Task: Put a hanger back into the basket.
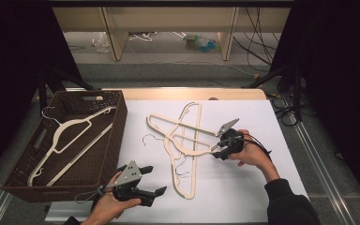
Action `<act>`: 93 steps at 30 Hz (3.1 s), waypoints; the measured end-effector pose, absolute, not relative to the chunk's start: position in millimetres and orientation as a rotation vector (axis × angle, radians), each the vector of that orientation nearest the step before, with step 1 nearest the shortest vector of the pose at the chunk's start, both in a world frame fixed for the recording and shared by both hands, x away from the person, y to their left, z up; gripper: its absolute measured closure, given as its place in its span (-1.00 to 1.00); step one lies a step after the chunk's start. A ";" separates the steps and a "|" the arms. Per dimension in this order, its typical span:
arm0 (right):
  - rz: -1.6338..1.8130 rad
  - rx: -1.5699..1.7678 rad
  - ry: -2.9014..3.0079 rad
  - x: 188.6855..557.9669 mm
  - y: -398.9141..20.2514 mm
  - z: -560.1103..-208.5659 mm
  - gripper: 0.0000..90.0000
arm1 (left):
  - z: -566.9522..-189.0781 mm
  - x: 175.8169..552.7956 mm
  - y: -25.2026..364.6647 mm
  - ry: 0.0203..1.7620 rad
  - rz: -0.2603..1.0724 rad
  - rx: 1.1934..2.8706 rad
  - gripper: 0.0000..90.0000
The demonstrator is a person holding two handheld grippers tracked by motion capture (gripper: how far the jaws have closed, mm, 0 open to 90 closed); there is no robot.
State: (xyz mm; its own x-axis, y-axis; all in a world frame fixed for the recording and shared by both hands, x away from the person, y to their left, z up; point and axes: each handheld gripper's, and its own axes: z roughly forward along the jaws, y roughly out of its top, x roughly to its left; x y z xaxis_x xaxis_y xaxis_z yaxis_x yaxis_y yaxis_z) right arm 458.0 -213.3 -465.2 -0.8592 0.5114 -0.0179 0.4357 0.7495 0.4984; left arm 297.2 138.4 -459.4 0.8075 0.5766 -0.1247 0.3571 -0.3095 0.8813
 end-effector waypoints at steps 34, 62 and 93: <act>0.449 0.428 2.989 435.8 -195.3 -456.5 0.77 | -460.2 300.4 140.4 0.689 0.273 1.939 -0.62; 0.293 0.468 3.010 429.3 -189.3 -453.0 0.78 | -461.1 301.3 140.4 0.692 0.283 1.944 -0.61; 0.321 0.364 3.039 410.8 -183.0 -408.9 0.77 | -496.6 372.5 102.2 0.601 0.589 2.171 -0.53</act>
